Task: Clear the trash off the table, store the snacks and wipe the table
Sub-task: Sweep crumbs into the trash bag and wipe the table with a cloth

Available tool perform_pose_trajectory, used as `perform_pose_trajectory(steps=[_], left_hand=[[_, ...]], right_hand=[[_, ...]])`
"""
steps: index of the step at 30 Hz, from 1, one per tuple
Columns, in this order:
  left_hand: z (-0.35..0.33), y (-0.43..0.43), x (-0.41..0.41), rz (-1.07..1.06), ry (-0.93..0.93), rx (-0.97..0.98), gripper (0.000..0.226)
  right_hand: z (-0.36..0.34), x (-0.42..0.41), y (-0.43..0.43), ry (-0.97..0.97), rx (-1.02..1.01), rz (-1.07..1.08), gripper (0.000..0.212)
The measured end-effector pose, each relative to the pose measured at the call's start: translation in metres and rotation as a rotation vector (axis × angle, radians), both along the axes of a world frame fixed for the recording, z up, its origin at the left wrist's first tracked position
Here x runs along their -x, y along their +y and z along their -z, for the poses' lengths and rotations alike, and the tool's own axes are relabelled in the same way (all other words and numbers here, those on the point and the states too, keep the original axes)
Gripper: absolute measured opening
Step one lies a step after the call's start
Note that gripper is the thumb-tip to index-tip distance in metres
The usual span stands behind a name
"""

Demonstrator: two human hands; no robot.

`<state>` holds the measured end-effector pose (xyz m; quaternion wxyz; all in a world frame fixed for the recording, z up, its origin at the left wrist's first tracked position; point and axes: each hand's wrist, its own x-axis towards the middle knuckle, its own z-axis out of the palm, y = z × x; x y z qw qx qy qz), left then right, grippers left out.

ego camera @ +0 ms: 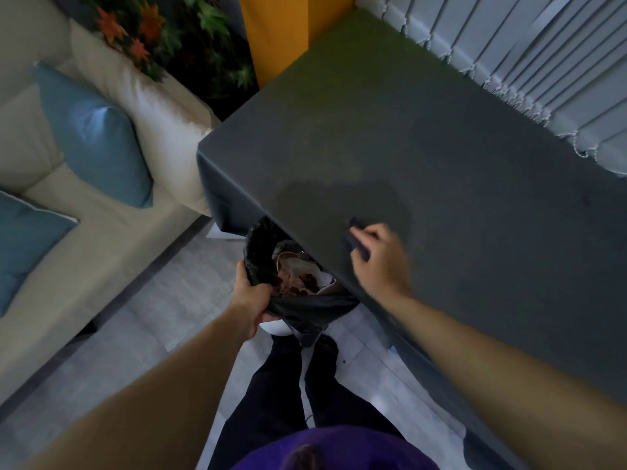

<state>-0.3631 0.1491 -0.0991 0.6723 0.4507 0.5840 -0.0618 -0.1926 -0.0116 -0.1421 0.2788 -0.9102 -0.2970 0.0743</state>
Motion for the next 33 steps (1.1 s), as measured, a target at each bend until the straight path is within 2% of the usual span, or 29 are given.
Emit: perform_pose_trajectory(steps=[3,5,7,10,12,13,15,18,20,22,24,26,27,29,33], left_hand=[[0.0,0.001,0.0,-0.001,-0.005,-0.004,0.064],[0.0,0.004,0.001,-0.002,-0.005,-0.01,0.065],[-0.002,0.01,0.003,-0.008,0.004,-0.024,0.068],[-0.004,0.019,0.007,-0.038,0.027,-0.058,0.069],[-0.004,0.024,0.009,-0.067,0.031,-0.083,0.072],[-0.004,0.027,0.01,-0.086,0.031,-0.092,0.073],[-0.004,0.033,0.01,-0.132,0.033,-0.105,0.074],[-0.004,0.044,0.01,-0.173,0.034,-0.121,0.071],[-0.005,0.053,0.01,-0.184,0.029,-0.116,0.071],[-0.006,0.06,0.01,-0.173,0.023,-0.101,0.071],[-0.007,0.067,0.01,-0.139,0.028,-0.085,0.071],[-0.007,0.073,0.01,-0.101,0.033,-0.062,0.072],[-0.006,0.075,0.01,-0.091,0.034,-0.046,0.071],[-0.004,0.078,0.01,-0.088,0.026,-0.001,0.068],[0.0,0.074,0.006,-0.097,0.003,0.078,0.068]], right_hand=[[-0.004,0.033,0.007,0.093,-0.108,-0.369,0.026],[-0.009,0.032,0.017,0.114,-0.139,-0.498,0.021],[-0.011,0.015,0.034,0.11,-0.208,-0.351,0.021],[-0.013,-0.032,0.064,0.092,-0.347,0.201,0.026],[-0.012,-0.061,0.081,0.122,-0.27,0.441,0.031],[-0.011,-0.067,0.087,0.138,-0.184,0.434,0.033],[-0.011,-0.057,0.098,0.116,-0.072,0.208,0.033],[-0.016,-0.018,0.105,0.133,-0.095,-0.207,0.025],[-0.019,-0.004,0.109,0.219,-0.14,-0.375,0.02],[-0.021,-0.008,0.119,0.232,-0.229,-0.332,0.018],[-0.019,-0.027,0.136,0.147,-0.334,-0.075,0.022],[-0.019,-0.05,0.148,0.068,-0.282,0.182,0.03],[-0.018,-0.057,0.152,0.078,-0.219,0.234,0.032],[-0.014,-0.059,0.154,0.137,-0.118,0.134,0.033],[-0.012,-0.025,0.134,0.187,-0.003,-0.427,0.02]])
